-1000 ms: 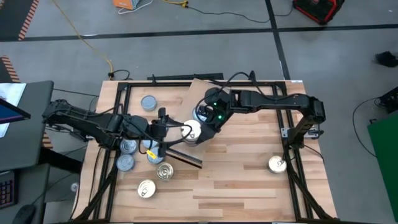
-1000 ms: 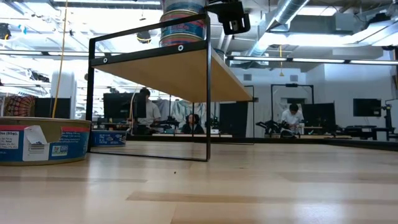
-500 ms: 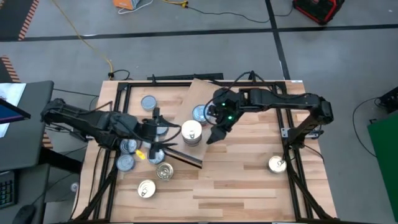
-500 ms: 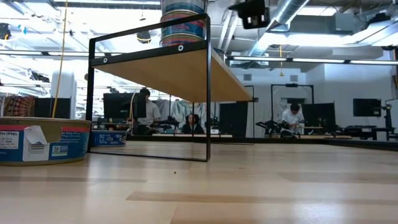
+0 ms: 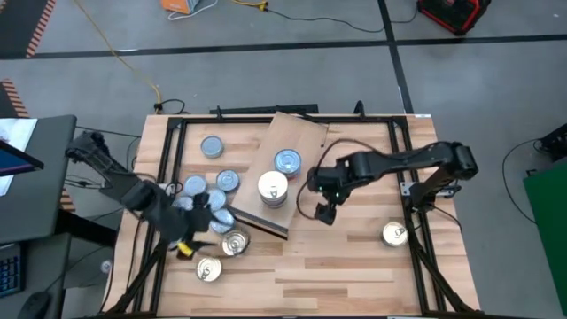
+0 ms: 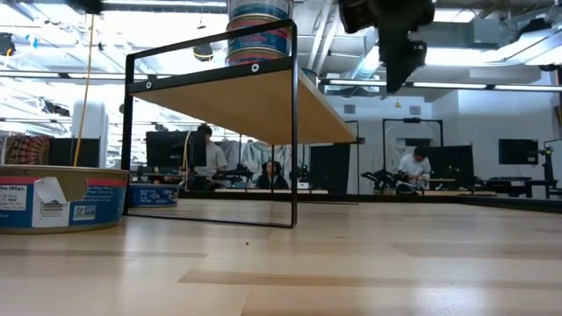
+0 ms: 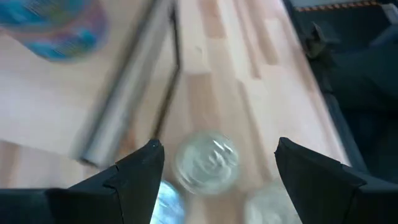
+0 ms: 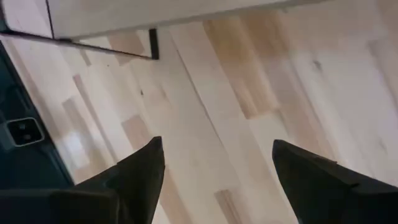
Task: Stack canned seafood by type on shelf
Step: Put the green white tuna can on the shelf
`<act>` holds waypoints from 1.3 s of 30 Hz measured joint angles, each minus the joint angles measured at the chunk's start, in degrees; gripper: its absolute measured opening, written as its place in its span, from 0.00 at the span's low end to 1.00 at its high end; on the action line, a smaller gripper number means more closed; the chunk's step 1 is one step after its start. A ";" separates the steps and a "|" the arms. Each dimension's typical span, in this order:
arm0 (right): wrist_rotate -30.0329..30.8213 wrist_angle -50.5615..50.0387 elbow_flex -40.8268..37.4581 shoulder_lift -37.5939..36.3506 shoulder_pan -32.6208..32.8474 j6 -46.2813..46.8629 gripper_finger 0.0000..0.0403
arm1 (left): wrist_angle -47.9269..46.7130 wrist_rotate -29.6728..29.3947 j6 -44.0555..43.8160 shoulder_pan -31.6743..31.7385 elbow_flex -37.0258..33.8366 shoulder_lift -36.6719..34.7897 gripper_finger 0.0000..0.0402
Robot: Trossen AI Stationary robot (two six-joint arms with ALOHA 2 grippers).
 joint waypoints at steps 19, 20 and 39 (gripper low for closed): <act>7.91 25.30 -17.48 -0.09 7.07 4.51 0.71 | -1.88 -8.88 -29.64 -14.33 -12.37 0.00 0.74; 9.58 26.02 -17.56 -0.09 7.94 5.03 0.71 | -1.88 -8.27 -30.90 -14.32 -13.20 0.00 0.74; 29.89 49.85 -26.22 -0.16 15.03 -1.11 0.71 | -8.58 -12.22 -41.38 2.02 -19.99 0.00 0.74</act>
